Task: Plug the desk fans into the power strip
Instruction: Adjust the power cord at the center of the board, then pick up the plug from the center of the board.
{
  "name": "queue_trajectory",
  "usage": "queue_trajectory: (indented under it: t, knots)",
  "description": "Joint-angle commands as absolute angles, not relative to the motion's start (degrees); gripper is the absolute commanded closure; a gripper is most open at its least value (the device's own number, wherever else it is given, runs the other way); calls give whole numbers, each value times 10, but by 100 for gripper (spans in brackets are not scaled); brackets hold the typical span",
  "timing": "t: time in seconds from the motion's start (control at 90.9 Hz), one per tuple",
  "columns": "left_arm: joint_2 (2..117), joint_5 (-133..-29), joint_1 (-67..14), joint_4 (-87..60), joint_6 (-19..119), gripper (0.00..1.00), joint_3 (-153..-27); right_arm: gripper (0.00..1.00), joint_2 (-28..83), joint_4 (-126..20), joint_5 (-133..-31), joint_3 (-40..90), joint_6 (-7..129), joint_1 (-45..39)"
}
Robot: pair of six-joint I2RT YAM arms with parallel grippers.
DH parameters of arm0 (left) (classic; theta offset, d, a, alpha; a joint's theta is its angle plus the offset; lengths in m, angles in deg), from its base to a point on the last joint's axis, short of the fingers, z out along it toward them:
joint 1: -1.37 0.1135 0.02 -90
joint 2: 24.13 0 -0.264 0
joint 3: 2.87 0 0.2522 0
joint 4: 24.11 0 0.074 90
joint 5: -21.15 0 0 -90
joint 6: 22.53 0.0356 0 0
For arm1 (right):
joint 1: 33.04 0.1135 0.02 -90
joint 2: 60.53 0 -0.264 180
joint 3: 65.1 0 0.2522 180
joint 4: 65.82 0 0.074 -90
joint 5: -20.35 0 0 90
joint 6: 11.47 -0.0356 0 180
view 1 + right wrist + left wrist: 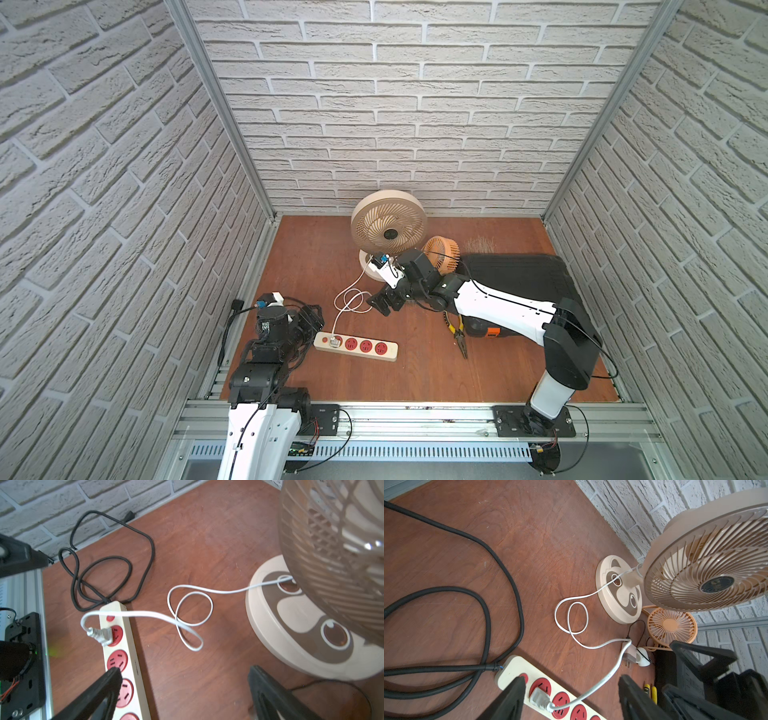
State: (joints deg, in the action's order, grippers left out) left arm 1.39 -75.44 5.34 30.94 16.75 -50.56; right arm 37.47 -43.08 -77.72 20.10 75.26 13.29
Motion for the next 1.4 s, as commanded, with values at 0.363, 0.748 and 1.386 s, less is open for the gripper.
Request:
queue_trajectory:
  t: [0.363,0.748,1.386]
  knots:
    - [8,-716,59,302,171,25,-440,1,345,-351,-626,135,592,103]
    - [77,-716,94,250,175,23,-401,26,482,-278,-600,273,539,89]
    - [123,-815,132,187,191,23,-354,27,629,-214,-550,382,517,74]
